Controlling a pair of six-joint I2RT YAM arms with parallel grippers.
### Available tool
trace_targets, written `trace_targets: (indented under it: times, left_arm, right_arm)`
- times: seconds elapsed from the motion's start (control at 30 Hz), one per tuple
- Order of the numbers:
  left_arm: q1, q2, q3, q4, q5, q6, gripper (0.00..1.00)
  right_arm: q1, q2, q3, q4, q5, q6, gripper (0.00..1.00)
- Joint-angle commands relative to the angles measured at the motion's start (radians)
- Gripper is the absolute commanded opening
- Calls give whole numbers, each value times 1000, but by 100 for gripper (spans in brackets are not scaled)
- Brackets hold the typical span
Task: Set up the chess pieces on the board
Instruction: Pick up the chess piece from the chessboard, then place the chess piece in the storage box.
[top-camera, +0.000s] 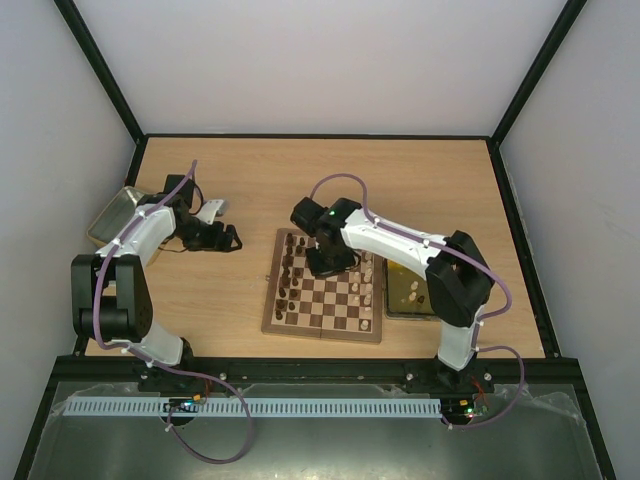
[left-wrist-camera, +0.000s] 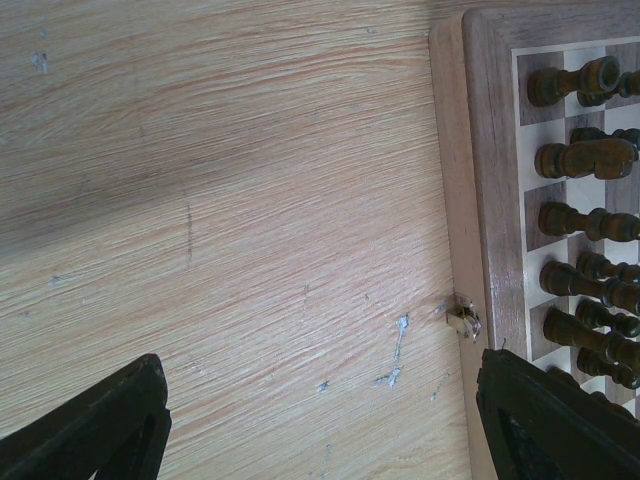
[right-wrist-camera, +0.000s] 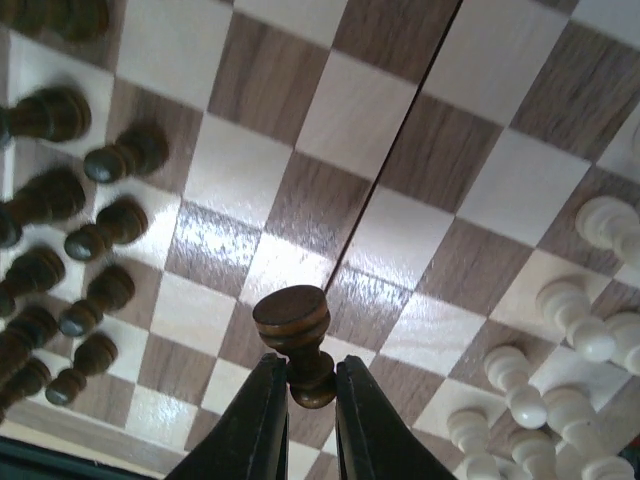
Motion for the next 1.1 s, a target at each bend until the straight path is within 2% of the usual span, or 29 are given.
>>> trace_targets:
  times: [0.0, 0.1, 0.2, 0.93, 1.07]
  left_arm:
    - [6, 12, -14, -8, 19, 7, 84]
    - [6, 14, -14, -10, 24, 9, 84]
    - [6, 20, -13, -13, 32, 11, 84]
    - [6, 23, -6, -23, 83, 21, 84]
    - [6, 17, -6, -23, 88, 23, 84]
  right_arm:
    - [14, -30, 11, -122, 4, -50, 12]
    - [17, -37, 17, -176, 17, -75, 10]
    - [22, -59, -23, -184, -37, -70, 8]
    - [94, -142, -77, -265, -167, -31, 8]
    - [94, -165, -97, -264, -144, 5, 8]
